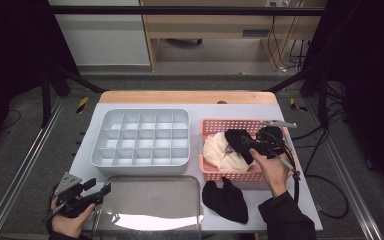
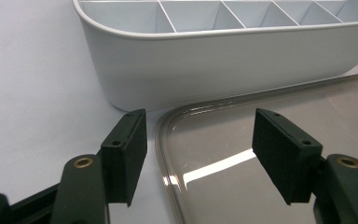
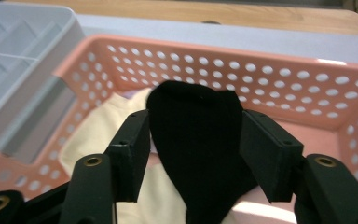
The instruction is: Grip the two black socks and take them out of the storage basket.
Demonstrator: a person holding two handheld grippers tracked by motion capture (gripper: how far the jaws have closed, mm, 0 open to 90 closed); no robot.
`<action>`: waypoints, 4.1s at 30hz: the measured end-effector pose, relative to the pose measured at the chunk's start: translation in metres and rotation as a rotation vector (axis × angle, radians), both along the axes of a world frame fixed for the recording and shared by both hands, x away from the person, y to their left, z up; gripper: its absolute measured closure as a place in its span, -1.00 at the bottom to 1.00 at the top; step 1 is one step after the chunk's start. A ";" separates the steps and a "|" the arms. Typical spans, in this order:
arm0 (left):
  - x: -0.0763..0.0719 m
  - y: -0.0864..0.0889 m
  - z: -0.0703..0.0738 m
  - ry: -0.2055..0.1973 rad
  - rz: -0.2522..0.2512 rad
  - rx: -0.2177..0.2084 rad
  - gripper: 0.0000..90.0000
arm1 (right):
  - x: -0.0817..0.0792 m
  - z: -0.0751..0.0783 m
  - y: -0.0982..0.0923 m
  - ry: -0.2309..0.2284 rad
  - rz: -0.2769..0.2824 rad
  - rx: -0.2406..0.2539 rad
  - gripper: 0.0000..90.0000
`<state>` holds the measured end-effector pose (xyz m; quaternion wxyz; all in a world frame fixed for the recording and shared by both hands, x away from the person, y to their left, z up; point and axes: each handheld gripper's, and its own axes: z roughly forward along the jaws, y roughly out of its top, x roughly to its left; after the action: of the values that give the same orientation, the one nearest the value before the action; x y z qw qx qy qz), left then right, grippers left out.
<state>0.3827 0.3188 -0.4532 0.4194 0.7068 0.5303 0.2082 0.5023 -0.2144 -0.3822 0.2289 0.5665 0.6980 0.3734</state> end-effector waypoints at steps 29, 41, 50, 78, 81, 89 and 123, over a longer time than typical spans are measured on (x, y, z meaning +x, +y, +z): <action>0.000 0.000 -0.001 0.001 -0.001 0.006 -0.22 | 0.010 -0.037 -0.003 0.164 -0.068 -0.040 0.00; 0.000 0.000 0.000 0.000 0.001 0.004 -0.22 | 0.013 -0.041 -0.002 0.291 -0.060 -0.058 0.90; 0.000 0.000 0.000 -0.002 0.000 0.003 -0.22 | 0.000 -0.028 -0.006 0.178 -0.033 -0.024 0.93; -0.001 0.000 0.000 -0.003 0.003 0.002 -0.22 | -0.050 0.046 -0.012 -0.167 0.138 0.109 0.93; -0.001 0.000 0.000 -0.004 0.003 0.000 -0.22 | -0.056 0.054 -0.011 -0.191 0.151 0.120 0.93; -0.001 0.000 0.000 -0.004 0.004 0.001 -0.22 | -0.078 0.068 -0.006 -0.233 0.219 0.132 0.93; -0.001 0.000 0.000 -0.005 0.007 0.001 -0.22 | -0.167 0.060 -0.030 -0.222 0.297 0.157 0.93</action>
<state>0.3816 0.3186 -0.4528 0.4197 0.7045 0.5317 0.2118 0.3350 -0.2440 -0.3225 0.2018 0.4290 0.7131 0.5165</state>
